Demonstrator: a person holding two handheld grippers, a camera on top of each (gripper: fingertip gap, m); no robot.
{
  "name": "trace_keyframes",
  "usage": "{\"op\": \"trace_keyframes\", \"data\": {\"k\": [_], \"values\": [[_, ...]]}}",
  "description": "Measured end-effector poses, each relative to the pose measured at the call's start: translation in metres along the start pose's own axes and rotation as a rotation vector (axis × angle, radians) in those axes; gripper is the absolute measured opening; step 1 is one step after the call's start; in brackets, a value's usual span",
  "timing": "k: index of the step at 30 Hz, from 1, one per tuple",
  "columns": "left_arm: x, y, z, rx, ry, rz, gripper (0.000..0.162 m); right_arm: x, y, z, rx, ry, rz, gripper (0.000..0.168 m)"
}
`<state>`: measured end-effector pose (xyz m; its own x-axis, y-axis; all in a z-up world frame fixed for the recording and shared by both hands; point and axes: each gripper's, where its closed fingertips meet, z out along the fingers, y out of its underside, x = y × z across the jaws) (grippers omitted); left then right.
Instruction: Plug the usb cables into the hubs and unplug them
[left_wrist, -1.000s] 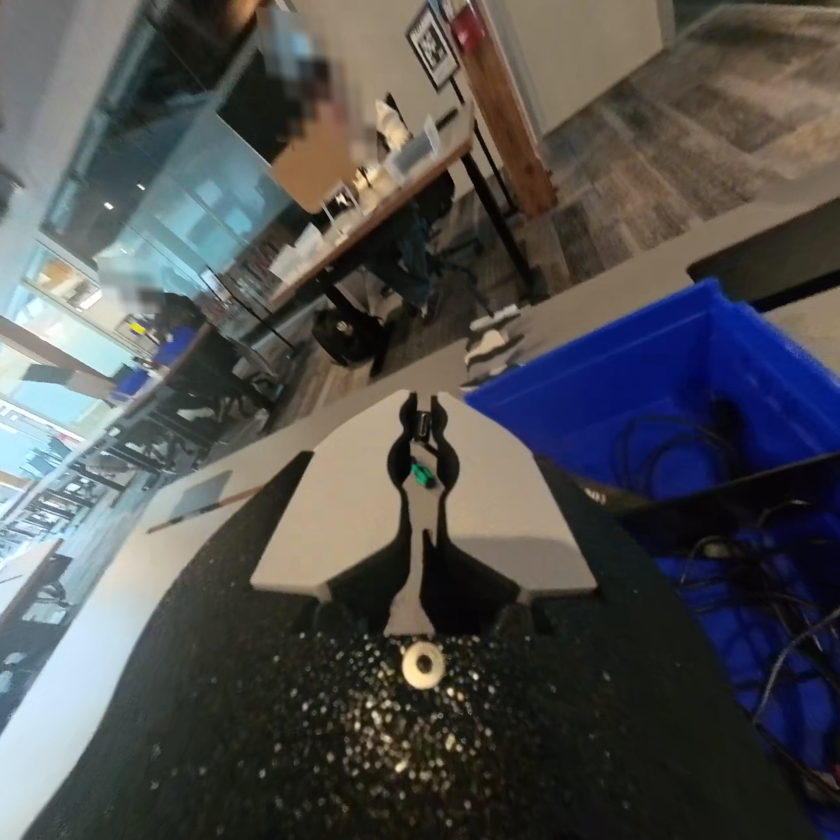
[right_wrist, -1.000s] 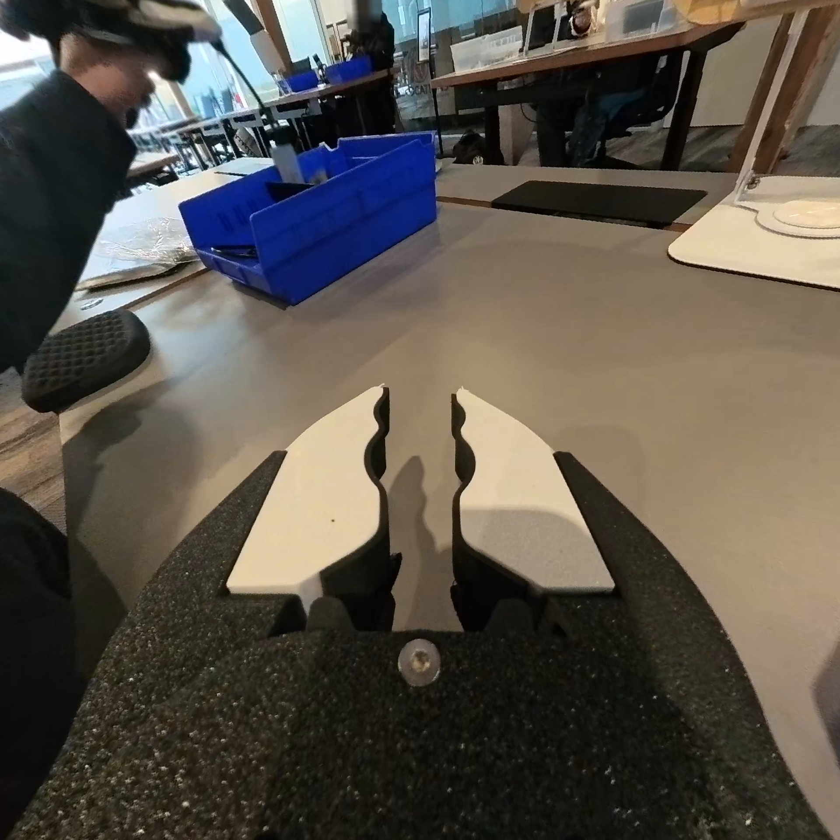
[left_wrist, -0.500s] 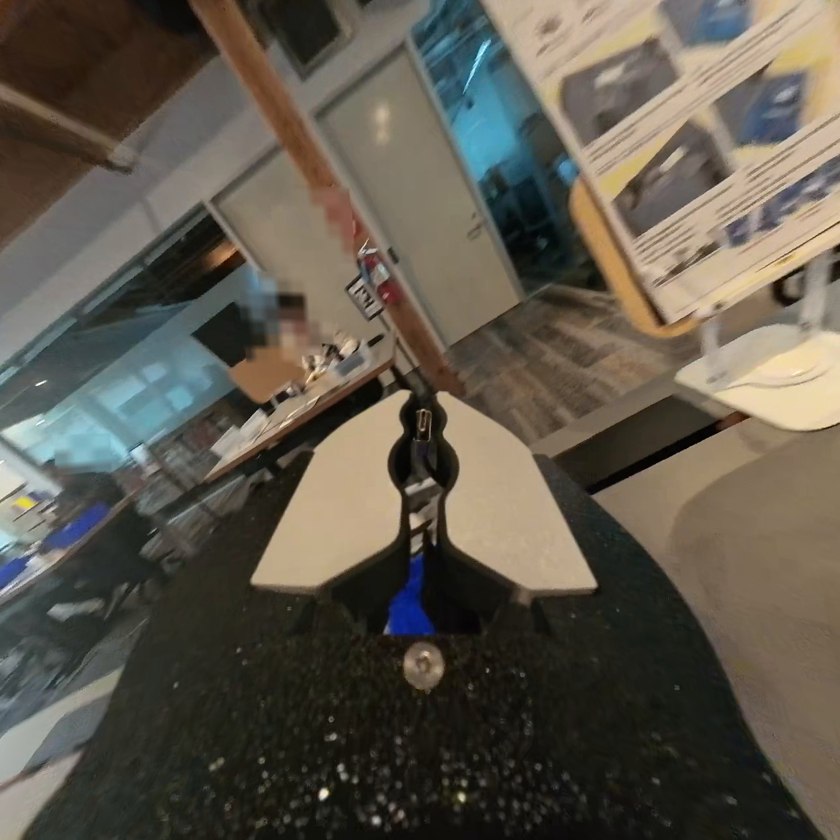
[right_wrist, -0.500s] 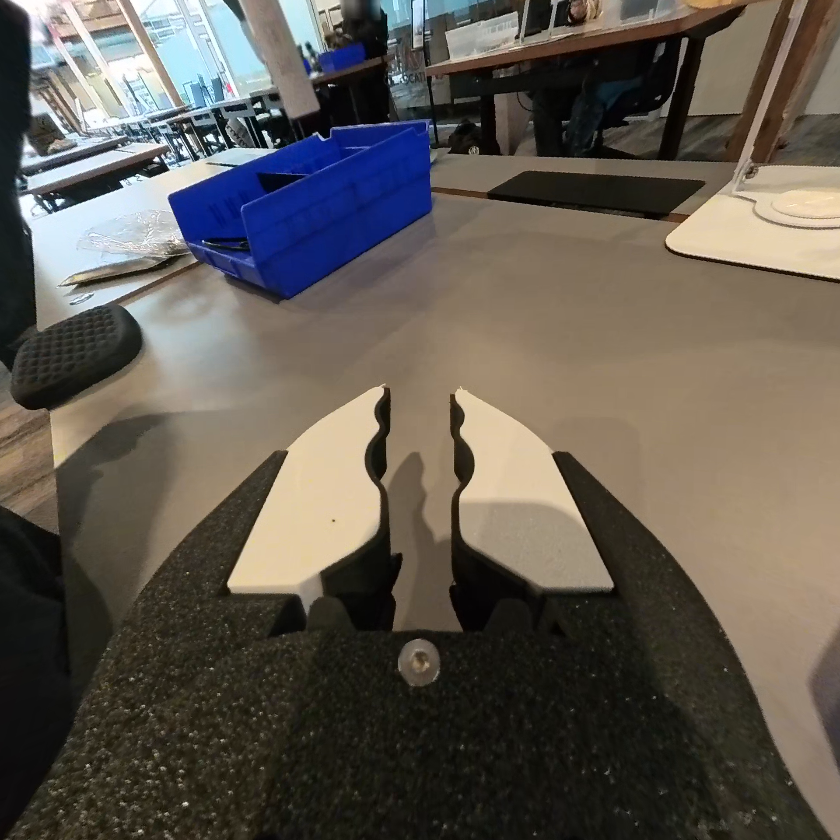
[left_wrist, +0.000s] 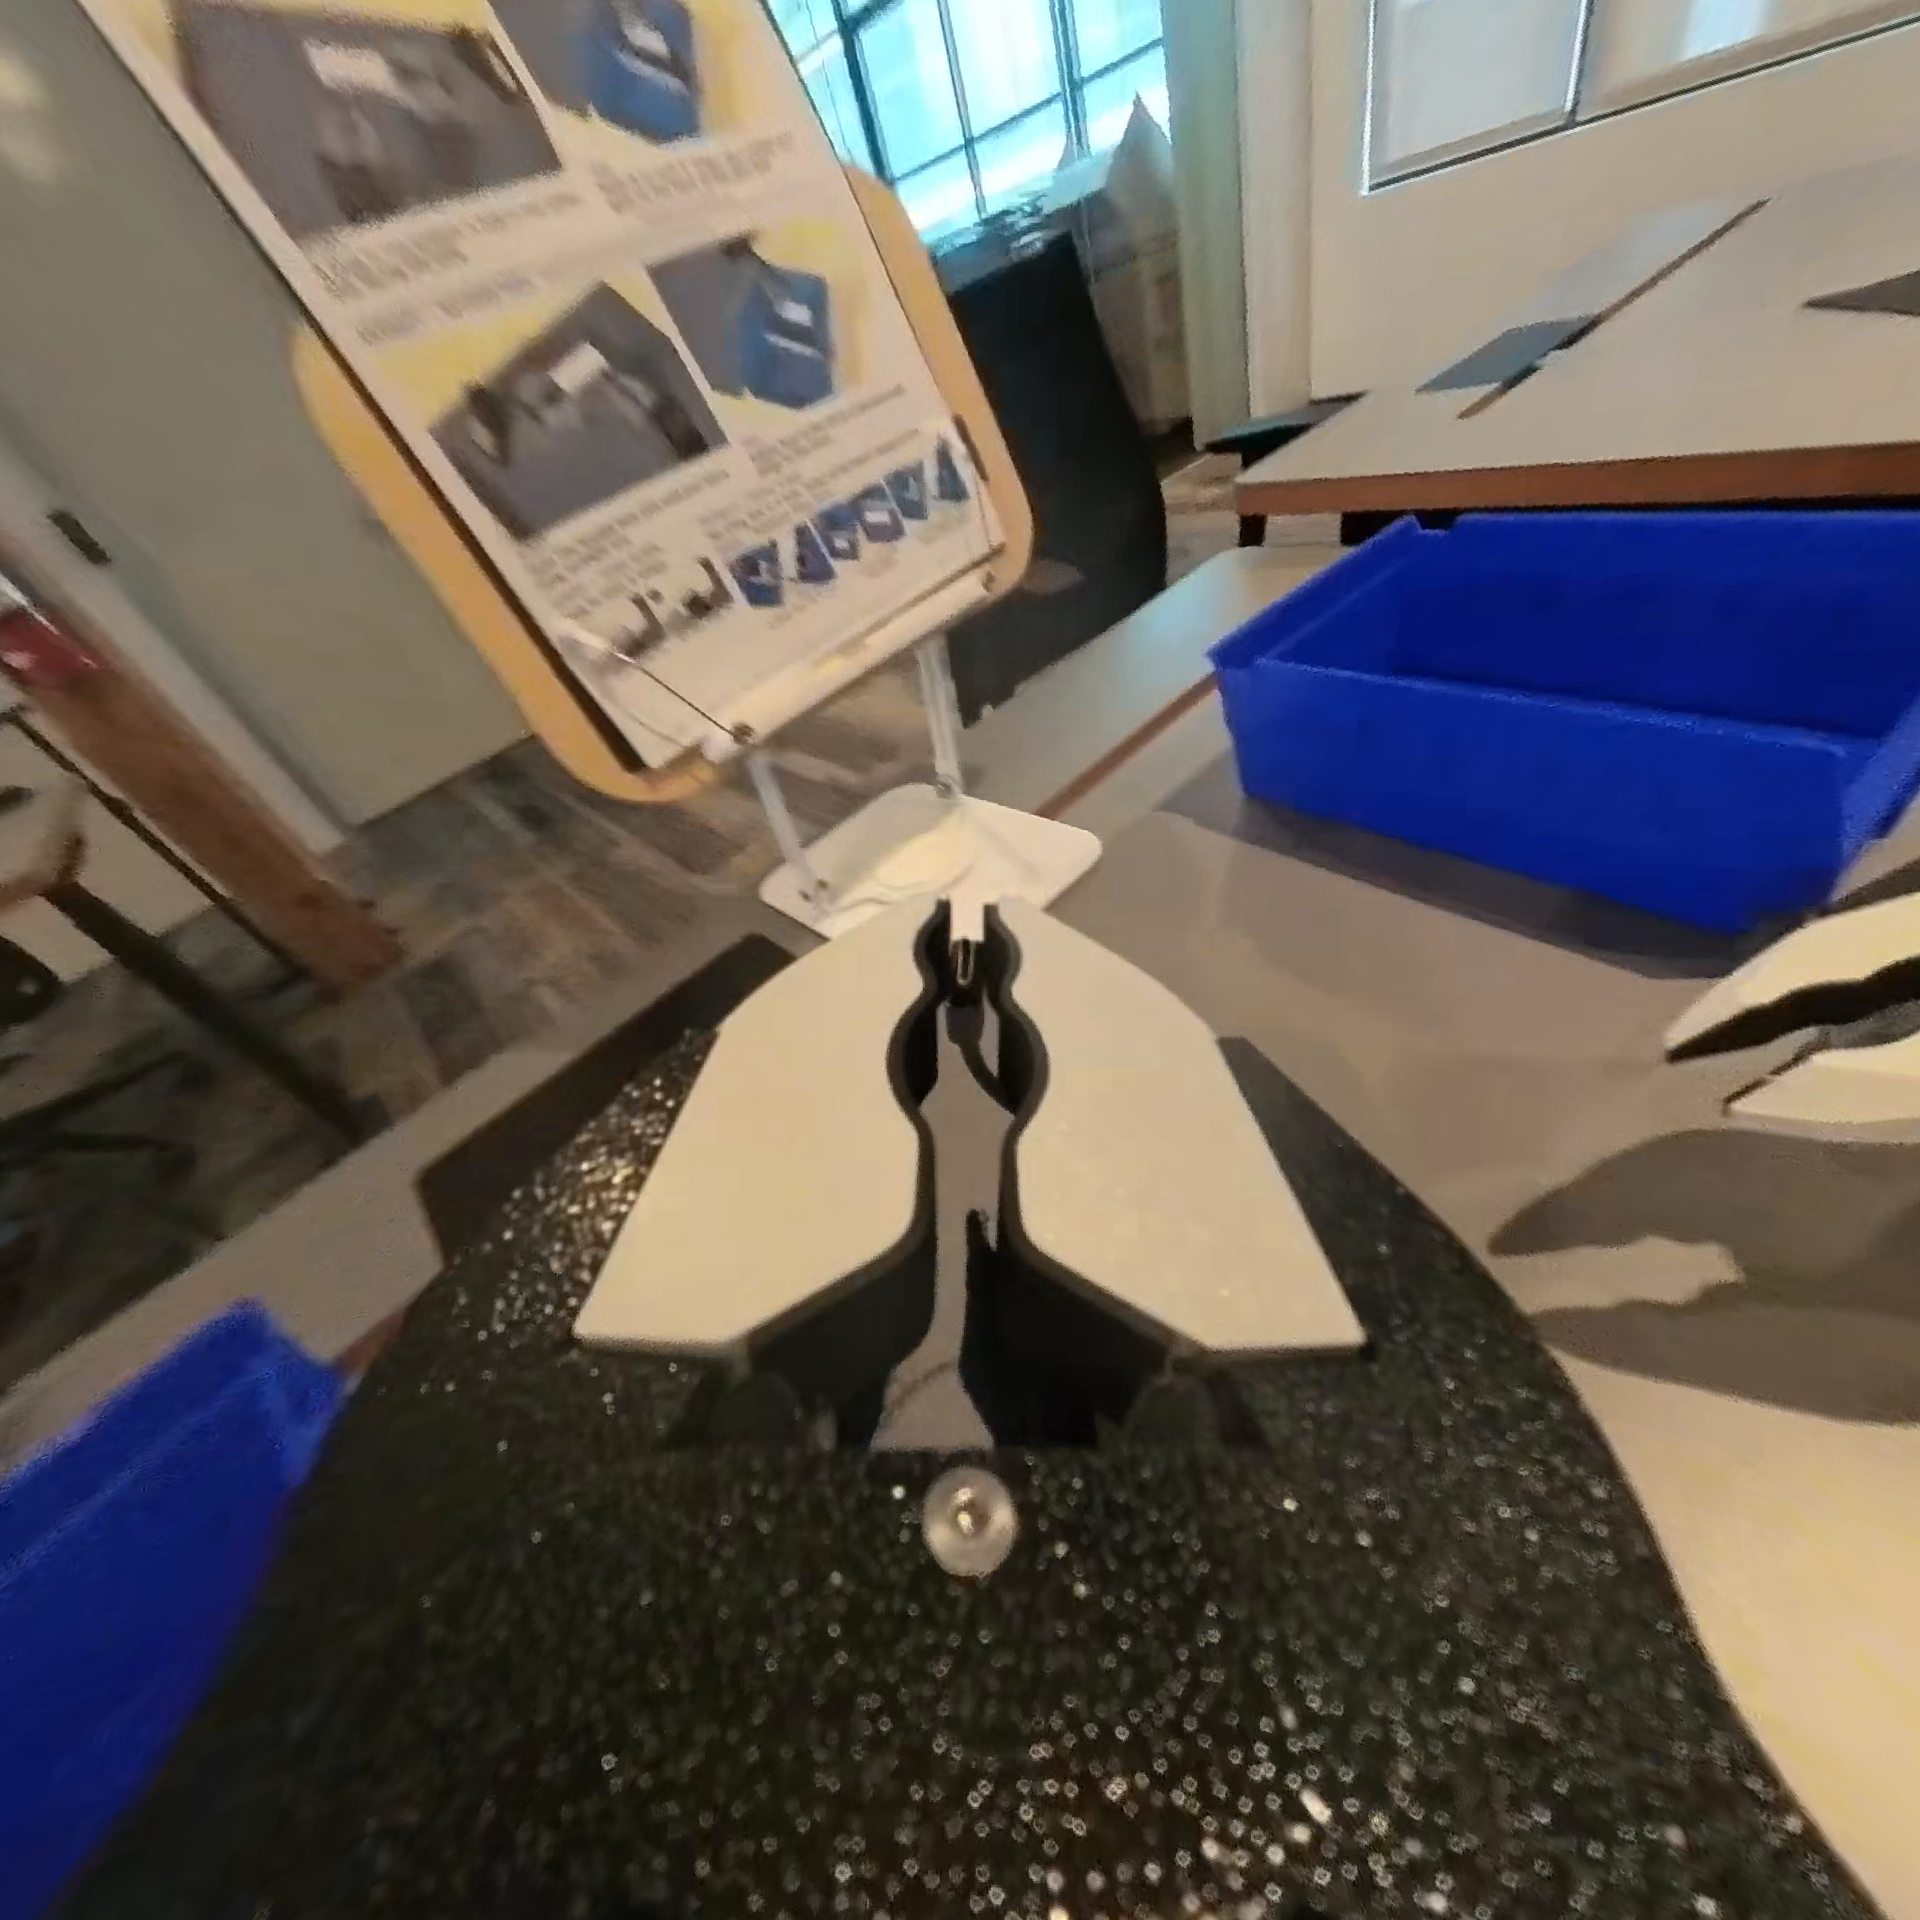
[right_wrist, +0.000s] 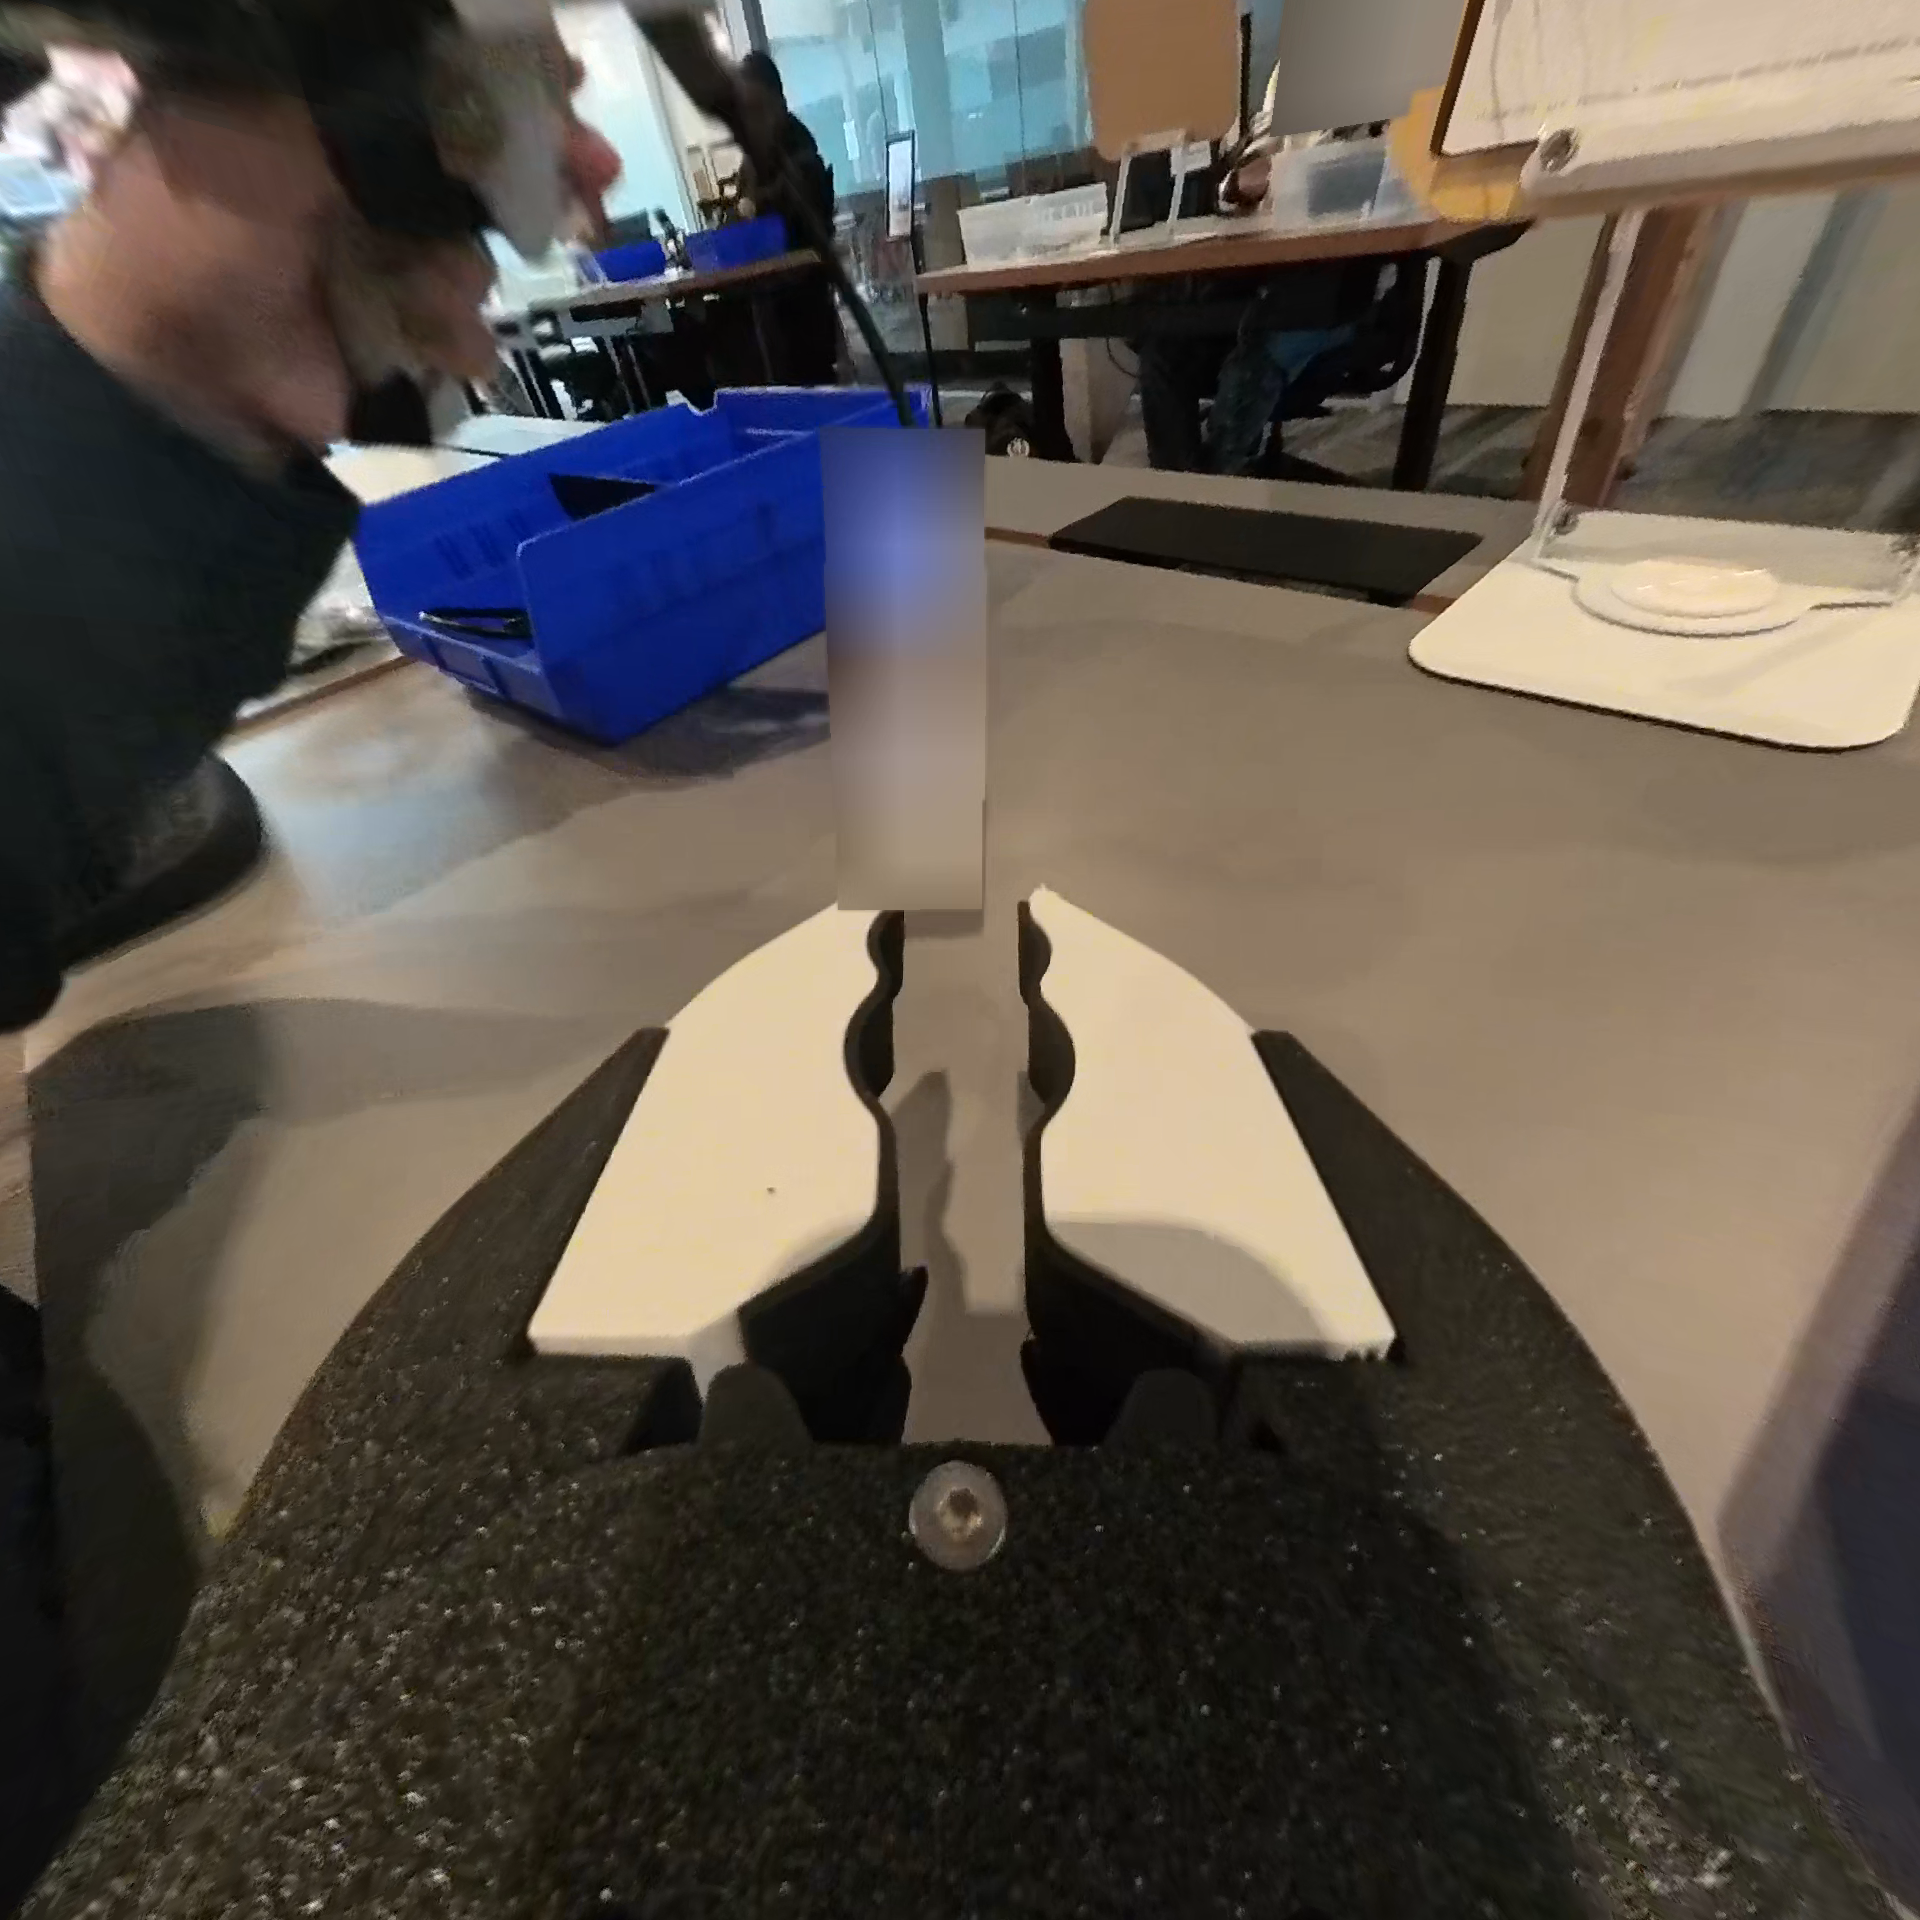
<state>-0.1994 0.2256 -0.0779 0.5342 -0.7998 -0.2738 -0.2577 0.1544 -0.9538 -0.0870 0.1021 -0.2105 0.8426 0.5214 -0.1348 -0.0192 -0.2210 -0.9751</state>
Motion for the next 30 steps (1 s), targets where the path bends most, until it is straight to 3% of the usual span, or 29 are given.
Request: {"op": "trace_keyframes", "data": {"k": [5, 16, 18, 22, 27, 30], "values": [[0.017, 0.048, 0.029, -0.062, -0.016, -0.019, 0.005, 0.0, -0.001, -0.001, 0.009, 0.002, -0.001, 0.02], [0.002, 0.13, 0.048, -0.202, -0.07, -0.106, 0.006, -0.001, 0.001, -0.001, -0.004, 0.007, -0.02, 0.019], [0.002, 0.134, 0.047, -0.187, -0.062, -0.13, 0.012, -0.001, 0.001, 0.0, -0.006, 0.004, -0.016, 0.019], [0.002, 0.12, 0.031, -0.153, -0.043, -0.16, 0.051, -0.001, 0.002, 0.0, -0.008, 0.003, -0.015, 0.019], [-0.028, 0.088, -0.027, -0.07, -0.123, -0.153, 0.046, -0.002, 0.001, -0.001, -0.004, -0.002, -0.012, 0.019], [-0.071, 0.09, -0.072, -0.1, -0.214, -0.18, 0.042, -0.004, 0.001, 0.0, -0.005, -0.01, -0.012, 0.02]]}}
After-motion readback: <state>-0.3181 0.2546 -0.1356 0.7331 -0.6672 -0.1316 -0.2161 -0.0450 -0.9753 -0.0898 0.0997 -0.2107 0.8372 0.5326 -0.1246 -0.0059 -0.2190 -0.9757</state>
